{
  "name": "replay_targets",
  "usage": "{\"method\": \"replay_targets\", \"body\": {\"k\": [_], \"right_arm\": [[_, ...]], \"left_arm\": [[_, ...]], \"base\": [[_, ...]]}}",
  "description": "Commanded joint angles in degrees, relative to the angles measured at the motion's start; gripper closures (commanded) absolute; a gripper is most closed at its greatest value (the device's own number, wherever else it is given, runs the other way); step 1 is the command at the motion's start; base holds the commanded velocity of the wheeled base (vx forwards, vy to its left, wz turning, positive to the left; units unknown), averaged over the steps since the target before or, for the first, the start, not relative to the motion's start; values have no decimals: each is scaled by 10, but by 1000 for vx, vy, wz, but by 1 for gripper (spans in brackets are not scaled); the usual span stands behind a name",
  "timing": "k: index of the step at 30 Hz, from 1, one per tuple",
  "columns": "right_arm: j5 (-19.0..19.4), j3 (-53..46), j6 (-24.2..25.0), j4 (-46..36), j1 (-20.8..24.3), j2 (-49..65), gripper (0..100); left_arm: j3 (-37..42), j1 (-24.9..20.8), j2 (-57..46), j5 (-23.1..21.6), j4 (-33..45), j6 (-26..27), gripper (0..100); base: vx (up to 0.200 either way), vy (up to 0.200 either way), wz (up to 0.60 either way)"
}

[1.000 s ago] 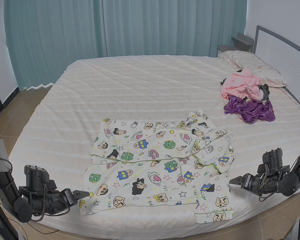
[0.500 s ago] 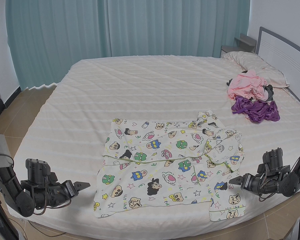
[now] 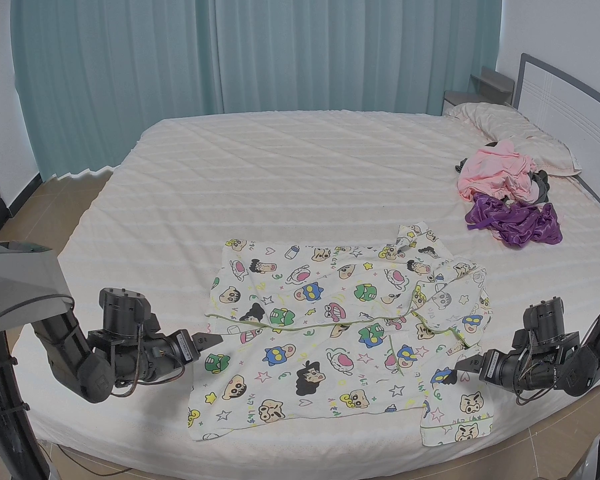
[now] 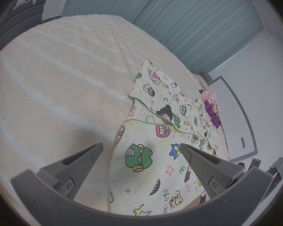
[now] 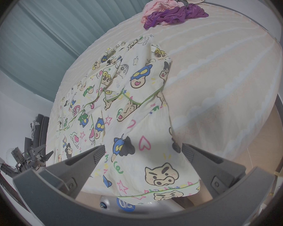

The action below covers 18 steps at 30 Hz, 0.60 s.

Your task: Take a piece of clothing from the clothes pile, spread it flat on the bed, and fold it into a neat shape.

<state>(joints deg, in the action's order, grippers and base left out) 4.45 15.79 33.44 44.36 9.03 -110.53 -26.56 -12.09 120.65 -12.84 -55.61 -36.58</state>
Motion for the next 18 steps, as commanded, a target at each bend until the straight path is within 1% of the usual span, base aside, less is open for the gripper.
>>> {"method": "replay_targets", "body": {"k": [1,4,5,7,14,15,18], "right_arm": [[-1,-6,0,1,18,1,0],[-1,-7,0,1,21,1,0],[-1,-7,0,1,22,1,0],[0,-6,0,1,22,1,0],[1,-6,0,1,23,1,0],[1,-6,0,1,23,1,0],[1,-6,0,1,22,1,0]], "left_arm": [[-46,-29,31,3,29,2,0],[-52,-30,32,13,42,13,0],[-53,-30,36,25,49,31,0],[-50,-31,36,30,49,42,0],[-49,-37,36,31,49,43,0],[-49,-37,36,32,49,44,100],[-48,-37,35,38,51,44,100]], "base": [[0,0,0],[0,0,0],[0,0,0],[0,0,0],[0,0,0],[0,0,0],[0,0,0]]}}
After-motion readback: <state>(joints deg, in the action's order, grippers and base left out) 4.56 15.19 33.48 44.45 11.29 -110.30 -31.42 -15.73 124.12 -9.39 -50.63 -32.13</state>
